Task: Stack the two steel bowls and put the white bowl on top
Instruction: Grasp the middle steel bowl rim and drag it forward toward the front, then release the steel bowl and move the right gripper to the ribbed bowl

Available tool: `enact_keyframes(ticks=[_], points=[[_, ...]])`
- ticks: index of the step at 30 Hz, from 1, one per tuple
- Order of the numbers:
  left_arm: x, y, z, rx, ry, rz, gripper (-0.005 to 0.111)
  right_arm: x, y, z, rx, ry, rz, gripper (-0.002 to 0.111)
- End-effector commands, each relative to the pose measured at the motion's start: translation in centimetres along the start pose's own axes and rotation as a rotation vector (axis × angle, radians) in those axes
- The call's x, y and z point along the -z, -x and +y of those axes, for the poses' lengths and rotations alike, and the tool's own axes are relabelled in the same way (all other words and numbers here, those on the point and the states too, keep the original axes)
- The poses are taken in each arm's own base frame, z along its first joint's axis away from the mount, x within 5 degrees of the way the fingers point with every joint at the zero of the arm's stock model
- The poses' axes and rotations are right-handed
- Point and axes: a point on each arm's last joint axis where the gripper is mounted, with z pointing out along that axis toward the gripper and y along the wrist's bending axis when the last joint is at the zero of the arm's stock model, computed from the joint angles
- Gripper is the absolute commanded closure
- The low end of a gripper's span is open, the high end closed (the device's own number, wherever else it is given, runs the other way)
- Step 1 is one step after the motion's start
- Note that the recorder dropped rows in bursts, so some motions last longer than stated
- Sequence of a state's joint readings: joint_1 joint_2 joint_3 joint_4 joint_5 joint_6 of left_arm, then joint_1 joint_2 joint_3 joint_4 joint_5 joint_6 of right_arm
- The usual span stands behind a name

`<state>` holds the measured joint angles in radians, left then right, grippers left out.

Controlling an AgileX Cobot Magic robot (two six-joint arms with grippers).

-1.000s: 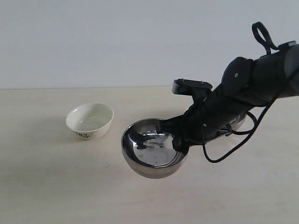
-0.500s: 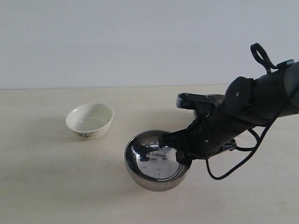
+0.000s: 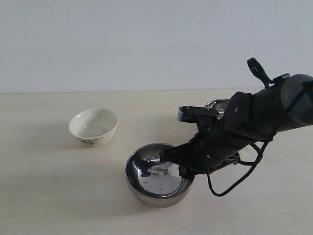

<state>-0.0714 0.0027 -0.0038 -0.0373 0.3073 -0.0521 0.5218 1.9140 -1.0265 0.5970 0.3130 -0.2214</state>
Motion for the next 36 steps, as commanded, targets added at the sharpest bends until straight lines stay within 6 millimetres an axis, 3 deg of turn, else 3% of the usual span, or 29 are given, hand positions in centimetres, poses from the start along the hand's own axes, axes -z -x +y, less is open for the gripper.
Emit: enact_keyframes(ticks=[1,9,22,27,29,33,36], points=[[0.0,-0.1,0.0,0.0,0.003,0.001,0.103,-0.3,0.1,-0.2,-0.005,-0.01,-0.015,0.107],[0.0,-0.1,0.0,0.0,0.003,0.001,0.103,-0.3,-0.1,-0.2,-0.005,-0.006,0.001,0.063],[0.0,-0.1,0.0,0.0,0.003,0.001,0.103,0.3,0.5,0.2,0.013,0.005,-0.008,0.065],[0.0,-0.1,0.0,0.0,0.003,0.001,0.103,2.8,1.7,0.6,0.012,0.021,-0.081,0.065],[0.0,-0.1,0.0,0.0,0.003,0.001,0.103,5.2,2.6,0.1,0.011,0.02,-0.138,0.065],[0.0,-0.1,0.0,0.0,0.003,0.001,0.103,10.8,5.3,-3.3,-0.058,0.001,-0.227,0.065],[0.0,-0.1,0.0,0.0,0.003,0.001,0.103,13.2,7.3,-5.3,-0.069,-0.061,-0.229,0.065]])
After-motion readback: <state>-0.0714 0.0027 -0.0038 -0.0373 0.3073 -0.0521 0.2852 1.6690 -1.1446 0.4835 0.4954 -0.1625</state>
